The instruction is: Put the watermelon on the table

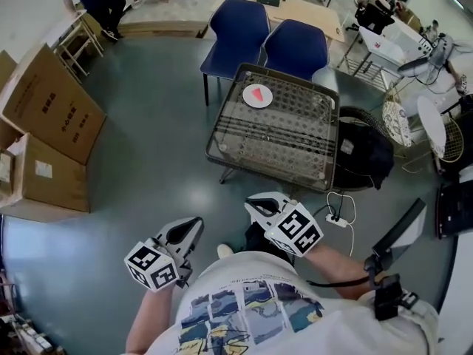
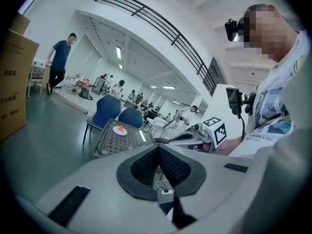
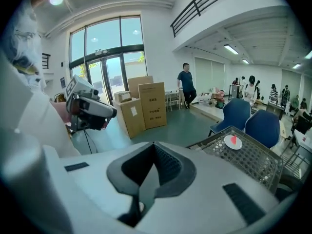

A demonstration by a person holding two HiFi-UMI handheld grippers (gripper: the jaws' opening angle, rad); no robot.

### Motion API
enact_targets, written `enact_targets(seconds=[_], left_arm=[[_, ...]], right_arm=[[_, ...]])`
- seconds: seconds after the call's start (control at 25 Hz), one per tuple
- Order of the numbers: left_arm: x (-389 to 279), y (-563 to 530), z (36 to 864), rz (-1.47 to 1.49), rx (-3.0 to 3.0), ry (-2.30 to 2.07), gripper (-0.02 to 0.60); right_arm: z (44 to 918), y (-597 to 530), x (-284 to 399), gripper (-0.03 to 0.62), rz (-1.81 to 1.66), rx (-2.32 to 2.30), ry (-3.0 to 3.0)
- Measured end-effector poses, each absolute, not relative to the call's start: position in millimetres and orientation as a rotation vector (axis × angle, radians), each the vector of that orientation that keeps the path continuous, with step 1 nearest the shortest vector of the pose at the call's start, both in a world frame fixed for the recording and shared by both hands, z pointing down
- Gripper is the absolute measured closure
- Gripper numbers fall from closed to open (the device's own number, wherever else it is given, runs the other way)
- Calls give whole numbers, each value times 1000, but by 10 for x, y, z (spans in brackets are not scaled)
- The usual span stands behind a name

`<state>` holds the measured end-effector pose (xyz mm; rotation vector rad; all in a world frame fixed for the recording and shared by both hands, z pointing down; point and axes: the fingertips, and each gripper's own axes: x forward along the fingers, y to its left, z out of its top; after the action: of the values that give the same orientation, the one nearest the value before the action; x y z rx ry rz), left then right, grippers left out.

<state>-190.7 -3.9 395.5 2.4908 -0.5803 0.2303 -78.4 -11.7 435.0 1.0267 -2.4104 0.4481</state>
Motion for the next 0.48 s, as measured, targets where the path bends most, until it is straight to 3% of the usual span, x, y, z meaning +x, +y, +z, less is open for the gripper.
enact_targets(seconds=[0.48], left_arm=[[-1989, 362, 3954, 227, 2495, -542, 572]], right_arm=[[4105, 452, -1176, 584, 305, 928, -2418]])
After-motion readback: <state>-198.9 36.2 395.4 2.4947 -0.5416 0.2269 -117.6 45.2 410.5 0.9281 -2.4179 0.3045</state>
